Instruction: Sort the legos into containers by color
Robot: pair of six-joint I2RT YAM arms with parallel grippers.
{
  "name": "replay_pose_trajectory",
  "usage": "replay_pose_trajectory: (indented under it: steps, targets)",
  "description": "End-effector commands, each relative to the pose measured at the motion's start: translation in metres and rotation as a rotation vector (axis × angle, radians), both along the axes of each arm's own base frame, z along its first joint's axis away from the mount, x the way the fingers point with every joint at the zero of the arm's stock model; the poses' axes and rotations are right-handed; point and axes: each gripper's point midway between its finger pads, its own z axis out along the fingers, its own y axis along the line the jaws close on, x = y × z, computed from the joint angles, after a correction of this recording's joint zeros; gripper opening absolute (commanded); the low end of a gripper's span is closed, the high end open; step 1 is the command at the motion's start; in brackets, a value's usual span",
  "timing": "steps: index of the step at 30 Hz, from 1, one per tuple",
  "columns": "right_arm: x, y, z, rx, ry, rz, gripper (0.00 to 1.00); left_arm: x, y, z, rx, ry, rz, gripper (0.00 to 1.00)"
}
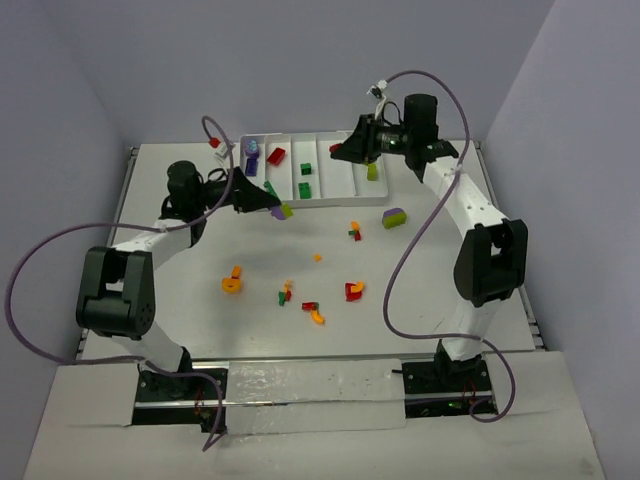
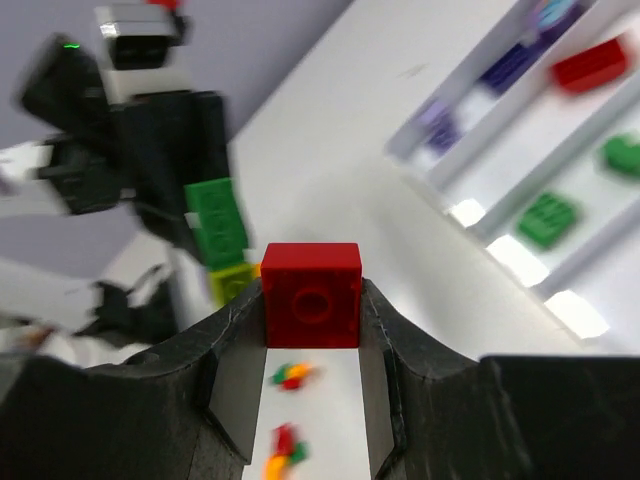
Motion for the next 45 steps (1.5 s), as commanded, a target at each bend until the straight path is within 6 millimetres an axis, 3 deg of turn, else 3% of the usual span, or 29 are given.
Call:
replay_pose_trajectory:
  steps: [1,3,4,8,10,12,20,22,25,28,34,38,41,45]
  targets:
    - [0.044,0.002,-0.04,-0.285,-0.082,-0.103,0.0,0.017,0.043,0.015,0.074,-0.112,0.118,0.0]
    - [0.065,0.011,-0.058,-0.335,-0.057,-0.137,0.0,0.023,0.067,0.018,0.083,-0.113,0.17,0.0]
    - [0.064,0.016,-0.061,-0.344,-0.05,-0.139,0.0,0.025,0.075,0.019,0.085,-0.117,0.191,0.0]
    - [0.088,0.067,-0.092,-0.391,-0.041,-0.129,0.0,0.028,0.113,0.02,0.116,-0.12,0.285,0.0]
    - [0.1,0.087,-0.092,-0.4,-0.081,-0.144,0.0,0.027,0.122,0.019,0.127,-0.115,0.306,0.0]
    - [0.103,0.108,-0.114,-0.413,-0.075,-0.139,0.0,0.026,0.128,0.017,0.134,-0.113,0.321,0.0]
    - [0.12,0.14,-0.15,-0.398,-0.084,-0.188,0.01,0.023,0.135,0.02,0.147,-0.125,0.344,0.0]
    - [0.124,0.144,-0.158,-0.397,-0.084,-0.197,0.05,0.023,0.136,0.021,0.147,-0.128,0.349,0.0]
    - [0.128,0.151,-0.165,-0.395,-0.094,-0.202,0.33,0.024,0.137,0.021,0.146,-0.128,0.354,0.0]
    - [0.13,0.158,-0.161,-0.375,-0.111,-0.194,0.52,0.025,0.137,0.018,0.149,-0.122,0.359,0.0]
    - [0.131,0.163,-0.15,-0.342,-0.137,-0.187,0.74,0.028,0.138,0.017,0.145,-0.116,0.367,0.0]
    - [0.121,0.168,-0.138,-0.3,-0.137,-0.142,0.89,0.03,0.138,0.014,0.145,-0.109,0.365,0.0]
    - [0.106,0.171,-0.12,-0.25,-0.159,-0.083,0.95,0.031,0.138,0.011,0.14,-0.099,0.362,0.0]
    - [0.093,0.17,-0.101,-0.233,-0.172,-0.026,0.93,0.03,0.137,0.011,0.137,-0.106,0.355,0.0]
